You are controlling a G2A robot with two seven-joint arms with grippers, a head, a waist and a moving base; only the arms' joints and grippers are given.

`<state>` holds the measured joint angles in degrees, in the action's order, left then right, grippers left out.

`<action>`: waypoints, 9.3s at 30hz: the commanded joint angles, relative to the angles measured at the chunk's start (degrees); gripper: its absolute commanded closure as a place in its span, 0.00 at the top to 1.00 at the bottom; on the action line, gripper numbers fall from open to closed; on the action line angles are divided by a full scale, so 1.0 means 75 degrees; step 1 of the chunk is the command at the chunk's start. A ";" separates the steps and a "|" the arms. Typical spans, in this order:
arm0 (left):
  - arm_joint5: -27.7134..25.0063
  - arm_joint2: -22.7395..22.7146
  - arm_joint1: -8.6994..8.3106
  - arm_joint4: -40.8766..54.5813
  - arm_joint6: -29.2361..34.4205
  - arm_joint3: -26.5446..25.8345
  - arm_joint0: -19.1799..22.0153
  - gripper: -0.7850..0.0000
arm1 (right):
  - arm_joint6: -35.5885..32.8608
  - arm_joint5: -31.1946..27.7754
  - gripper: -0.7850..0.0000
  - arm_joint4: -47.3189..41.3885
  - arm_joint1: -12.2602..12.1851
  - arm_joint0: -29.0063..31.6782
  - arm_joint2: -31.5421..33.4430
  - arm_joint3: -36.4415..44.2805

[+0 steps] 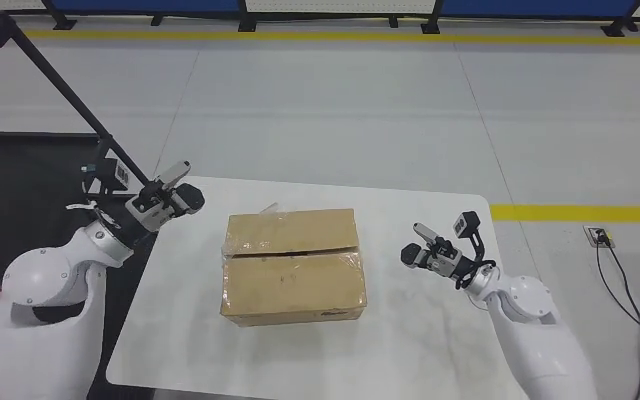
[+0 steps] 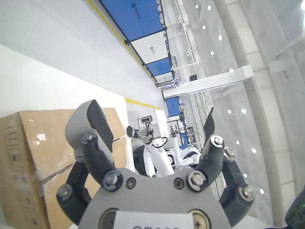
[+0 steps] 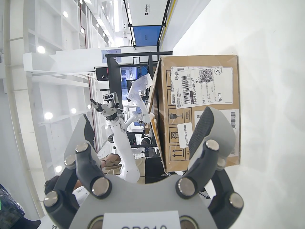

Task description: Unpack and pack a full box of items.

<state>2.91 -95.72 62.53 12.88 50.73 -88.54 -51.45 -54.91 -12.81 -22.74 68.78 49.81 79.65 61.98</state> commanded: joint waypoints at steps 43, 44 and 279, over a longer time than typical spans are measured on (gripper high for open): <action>0.0457 0.3724 0.0546 -0.0309 -0.0769 0.1064 0.1603 1.00 | 0.0222 -0.0213 1.00 -0.0369 -0.0144 0.0478 0.0007 0.0137; 0.0467 0.3760 0.0551 -0.0325 -0.0794 0.0993 0.1570 1.00 | 0.0211 -0.0225 1.00 -0.0377 -0.0146 0.0469 0.0004 0.0104; -0.1183 -0.1159 -0.0431 0.2288 0.0448 0.0108 -0.2549 1.00 | 0.3804 0.1646 1.00 0.7133 0.0710 0.1486 -0.1164 0.5490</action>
<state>-6.03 -104.51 59.32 30.05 54.23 -87.81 -70.69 -26.23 0.24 31.07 74.11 60.78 71.05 103.30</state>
